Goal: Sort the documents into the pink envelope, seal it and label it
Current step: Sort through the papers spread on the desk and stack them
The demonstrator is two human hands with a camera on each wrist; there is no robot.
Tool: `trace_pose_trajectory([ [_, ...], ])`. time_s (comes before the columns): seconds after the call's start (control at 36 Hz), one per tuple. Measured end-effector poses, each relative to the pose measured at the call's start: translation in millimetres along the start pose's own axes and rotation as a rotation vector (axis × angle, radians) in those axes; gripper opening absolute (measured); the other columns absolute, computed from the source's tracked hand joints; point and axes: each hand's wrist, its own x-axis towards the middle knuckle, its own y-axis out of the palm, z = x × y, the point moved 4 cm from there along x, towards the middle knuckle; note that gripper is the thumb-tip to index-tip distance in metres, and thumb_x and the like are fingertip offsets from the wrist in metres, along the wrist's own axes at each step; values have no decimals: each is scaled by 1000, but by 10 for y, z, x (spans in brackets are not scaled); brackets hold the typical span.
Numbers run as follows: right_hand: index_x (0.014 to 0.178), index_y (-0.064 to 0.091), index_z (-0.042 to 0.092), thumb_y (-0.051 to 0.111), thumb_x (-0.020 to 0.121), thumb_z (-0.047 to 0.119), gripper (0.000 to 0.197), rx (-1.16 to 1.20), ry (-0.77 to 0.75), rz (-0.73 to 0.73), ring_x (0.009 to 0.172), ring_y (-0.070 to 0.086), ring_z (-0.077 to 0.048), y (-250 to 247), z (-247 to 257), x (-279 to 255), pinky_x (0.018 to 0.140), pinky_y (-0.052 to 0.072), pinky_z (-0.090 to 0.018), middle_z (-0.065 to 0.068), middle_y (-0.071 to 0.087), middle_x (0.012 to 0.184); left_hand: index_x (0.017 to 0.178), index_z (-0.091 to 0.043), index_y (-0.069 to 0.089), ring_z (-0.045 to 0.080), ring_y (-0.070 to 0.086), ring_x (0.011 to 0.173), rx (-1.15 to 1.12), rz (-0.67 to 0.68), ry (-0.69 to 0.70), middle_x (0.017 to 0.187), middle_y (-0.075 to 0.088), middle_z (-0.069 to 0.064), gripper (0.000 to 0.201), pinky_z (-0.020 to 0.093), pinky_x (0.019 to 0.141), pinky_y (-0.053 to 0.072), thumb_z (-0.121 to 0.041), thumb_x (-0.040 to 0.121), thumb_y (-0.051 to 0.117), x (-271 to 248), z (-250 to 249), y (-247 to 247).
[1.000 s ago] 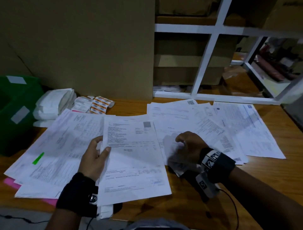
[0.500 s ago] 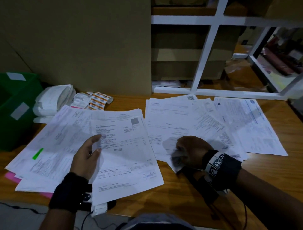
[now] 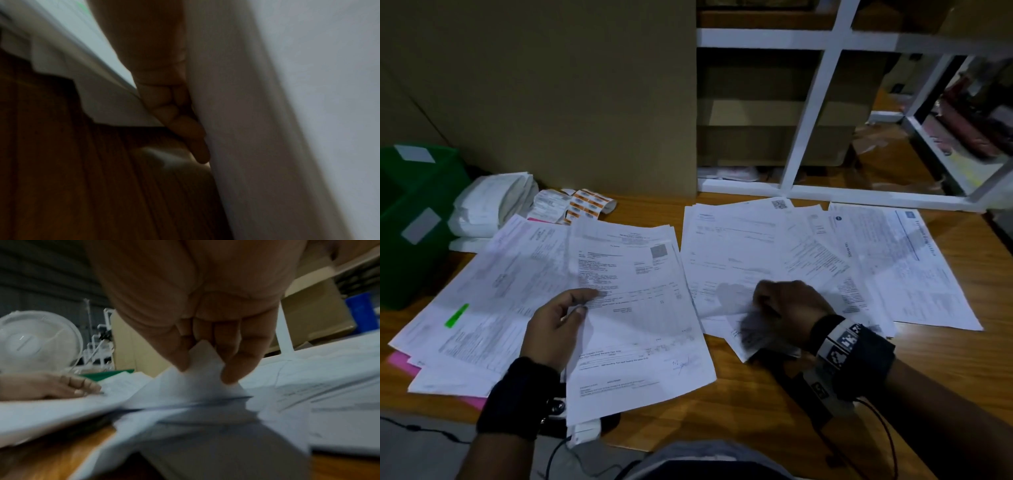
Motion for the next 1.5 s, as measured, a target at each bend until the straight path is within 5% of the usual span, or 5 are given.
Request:
trace_pose_trajectory([
  [0.39,100,65,22,53,94,12,16,815,32,-519,43,62,-16,-1015,555,-80,46,49,-23,3,62,77,98,-31,73,18,63,113,38,-128,-12,111,73,-3,47,31,98,48,11,92,55,25,85,-51],
  [0.81,134,46,2,58,94,-3,42,1722,84,253,115,65,-28,31,1709,881,86,52,-29,-19,61,123,90,-35,72,-2,67,84,-308,85,-27,89,73,-22,13,18,74,48,-35,96,61,-224,-495,385],
  [1.03,151,25,35,68,90,10,79,1245,-72,140,111,61,-24,187,1553,843,87,51,-34,-9,58,131,109,-23,70,13,70,102,-116,33,-92,107,76,-9,21,46,94,56,-28,89,70,-130,-147,388],
  [1.25,115,68,16,64,88,9,28,479,-83,-145,97,60,-6,52,579,517,82,46,-6,1,67,114,150,-35,24,14,57,128,-192,52,-99,139,60,3,72,38,110,44,1,98,57,-147,-177,341],
  [1.5,110,73,14,71,78,20,33,84,-125,-15,98,67,-33,63,-203,53,86,51,-33,-12,70,107,102,-13,77,15,56,129,-52,124,-13,132,66,5,39,10,107,38,12,98,47,-108,-136,404],
])
